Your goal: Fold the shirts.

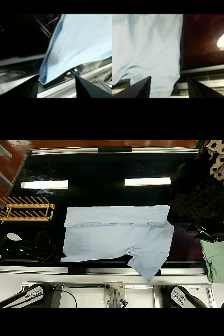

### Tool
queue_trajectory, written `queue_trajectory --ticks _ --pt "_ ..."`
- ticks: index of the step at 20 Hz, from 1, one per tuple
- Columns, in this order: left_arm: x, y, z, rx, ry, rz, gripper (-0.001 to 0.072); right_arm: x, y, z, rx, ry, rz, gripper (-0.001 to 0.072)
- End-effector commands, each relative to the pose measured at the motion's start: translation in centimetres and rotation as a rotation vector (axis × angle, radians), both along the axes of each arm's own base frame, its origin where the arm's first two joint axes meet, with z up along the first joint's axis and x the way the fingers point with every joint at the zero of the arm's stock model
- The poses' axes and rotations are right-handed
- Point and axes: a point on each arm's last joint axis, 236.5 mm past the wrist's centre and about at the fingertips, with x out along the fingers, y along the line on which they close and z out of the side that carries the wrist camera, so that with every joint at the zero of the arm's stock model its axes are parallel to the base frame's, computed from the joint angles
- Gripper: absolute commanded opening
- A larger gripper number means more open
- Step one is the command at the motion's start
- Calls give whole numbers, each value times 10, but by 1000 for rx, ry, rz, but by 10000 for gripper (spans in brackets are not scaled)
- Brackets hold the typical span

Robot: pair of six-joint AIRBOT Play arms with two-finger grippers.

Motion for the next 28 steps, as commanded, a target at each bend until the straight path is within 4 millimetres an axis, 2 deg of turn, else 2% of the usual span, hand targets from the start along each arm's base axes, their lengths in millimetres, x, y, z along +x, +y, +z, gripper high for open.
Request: queue_trajectory --ticks 1,2,3,4,5,6,7,11,13,15,17,18,22,25,26,27,28 --pt "9 -4 -5 30 -26 6 498 -1 0 0 -2 1 1 574" --pt "8 -6 -5 29 -24 -1 408 -1 -1 0 -4 3 1 575" --pt "7 -7 -5 29 -24 -8 268 -3 -3 -1 -13 10 2 575" --pt "7 -9 -5 29 -21 -10 161 -7 -7 -4 -31 27 9 576" --pt "7 -10 -4 24 -19 -7 97 -12 -7 -8 -37 44 27 578" --pt "7 -11 -3 15 -17 -5 30 -21 -1 -17 -13 71 45 637" --pt "7 -12 -2 9 -16 -4 31 -29 7 -30 14 92 50 666" --pt "4 -14 1 -3 -16 -26 31 -89 55 -90 168 226 108 663" --pt "4 -14 1 -4 -26 -36 31 -100 74 -108 219 200 125 662" --pt "4 -14 1 -5 -24 -36 31 -113 79 -127 217 222 114 655" --pt "4 -14 1 -7 -23 -37 31 -116 84 -136 228 220 91 641" --pt "4 -14 1 -7 -23 -37 31 -113 86 -138 233 209 79 572" --pt "7 -20 6 -37 -28 -17 31 -99 86 -146 223 150 24 567" --pt "10 -19 4 -29 -45 -22 31 -104 88 -154 221 157 1 565" --pt "11 -18 4 -26 -48 -20 31 -101 89 -157 223 148 -25 513" --pt "11 -18 3 -24 -51 -19 31 -98 91 -158 232 137 -42 345" --pt "11 -18 3 -24 -51 -19 31 -96 93 -157 241 130 -47 235"
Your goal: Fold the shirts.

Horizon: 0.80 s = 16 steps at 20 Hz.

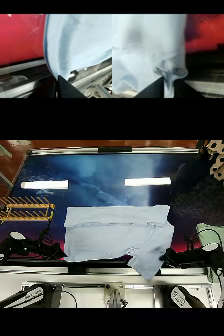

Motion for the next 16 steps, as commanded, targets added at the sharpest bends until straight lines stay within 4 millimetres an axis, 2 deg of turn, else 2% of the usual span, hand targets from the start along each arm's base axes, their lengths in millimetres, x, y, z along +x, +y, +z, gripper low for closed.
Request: queue_trajectory --ticks 1,2,4,7,8,10,13,14,16 --pt "3 1 0 4 -15 2 31 9 6 0 22 -32 -43 122" --pt "5 1 1 5 -31 -10 30 14 10 6 49 -52 -34 68" --pt "14 -1 12 -27 -118 -91 30 32 20 27 121 -124 -21 67" --pt "43 5 33 -16 -201 -96 30 65 18 54 104 -210 12 67" --pt "54 8 40 -3 -231 -92 30 79 18 65 80 -251 37 67" --pt "82 17 61 28 -307 -83 29 121 15 96 7 -376 58 67" --pt "127 32 93 86 -429 -56 29 192 -7 147 -127 -591 -33 67" --pt "141 37 100 96 -450 -42 29 206 -13 157 -139 -619 -63 67" --pt "170 41 106 77 -458 12 29 223 -15 160 -124 -616 -65 67"
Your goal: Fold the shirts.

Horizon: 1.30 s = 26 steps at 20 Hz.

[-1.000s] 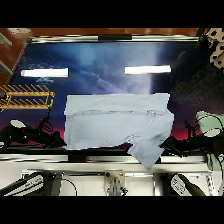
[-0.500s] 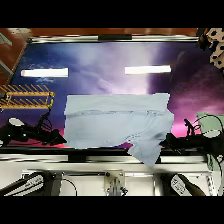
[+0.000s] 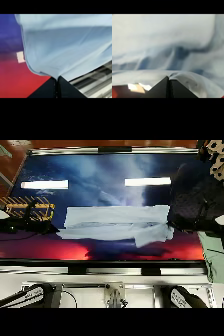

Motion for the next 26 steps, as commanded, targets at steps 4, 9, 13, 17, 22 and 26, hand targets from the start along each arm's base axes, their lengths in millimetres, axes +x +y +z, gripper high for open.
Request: queue_trajectory --ticks 4,9,13,17,22,26 --pt "88 12 26 -77 -69 121 29 80 -3 29 -20 -120 -36 67" --pt "117 3 1 -94 -9 135 30 120 8 -6 -40 -102 -69 67" --pt "117 2 -33 -105 66 144 31 114 -4 -43 -96 -15 -59 67" --pt "116 2 -46 -102 84 138 31 103 -29 -68 -203 67 -88 67" --pt "114 -1 -54 -103 99 125 32 107 -35 -69 -234 51 -91 68" --pt "116 -16 -44 -110 57 47 494 102 -29 -68 -211 66 -72 558"
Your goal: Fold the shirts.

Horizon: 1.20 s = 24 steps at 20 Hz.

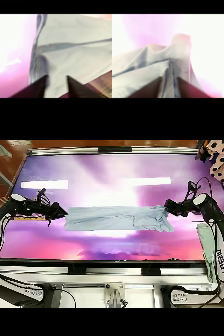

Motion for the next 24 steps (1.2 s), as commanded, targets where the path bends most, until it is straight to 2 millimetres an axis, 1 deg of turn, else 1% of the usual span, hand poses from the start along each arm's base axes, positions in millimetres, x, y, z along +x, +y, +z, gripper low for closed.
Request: queue_trajectory --ticks 1,4,5,7,8,10,11,14,16,18,20,21,23,24 --pt "4 -9 16 -11 -41 -61 506 -12 5 -1 -1 38 47 594" --pt "15 -10 54 -21 -88 -105 505 -37 -5 -4 6 133 72 597" --pt "17 -11 67 -24 -100 -122 504 -44 -9 -6 18 159 65 688" --pt "17 -14 87 -24 -128 -157 502 -50 -15 -5 52 173 60 700" --pt "16 -15 94 -23 -138 -168 500 -48 -14 -3 83 157 67 700" --pt "15 -17 102 -18 -156 -171 499 -44 -5 -3 172 137 80 701" --pt "15 -17 105 -17 -158 -168 500 -44 -3 -7 207 145 74 701" --pt "6 -20 114 -23 -151 -187 499 -50 0 -33 244 205 88 701" --pt "-1 -22 120 -27 -148 -206 499 -48 2 -48 261 219 84 701" --pt "-2 -22 126 -24 -157 -206 499 -45 2 -62 275 227 68 701" --pt "-2 -23 128 -26 -154 -199 499 -46 13 -74 333 254 67 700" --pt "-2 -23 128 -27 -148 -193 499 -51 24 -79 366 276 96 699" --pt "-2 -24 128 -28 -145 -192 499 -59 46 -81 415 301 174 665" --pt "-2 -26 128 -28 -145 -193 499 -62 55 -79 420 303 216 502"
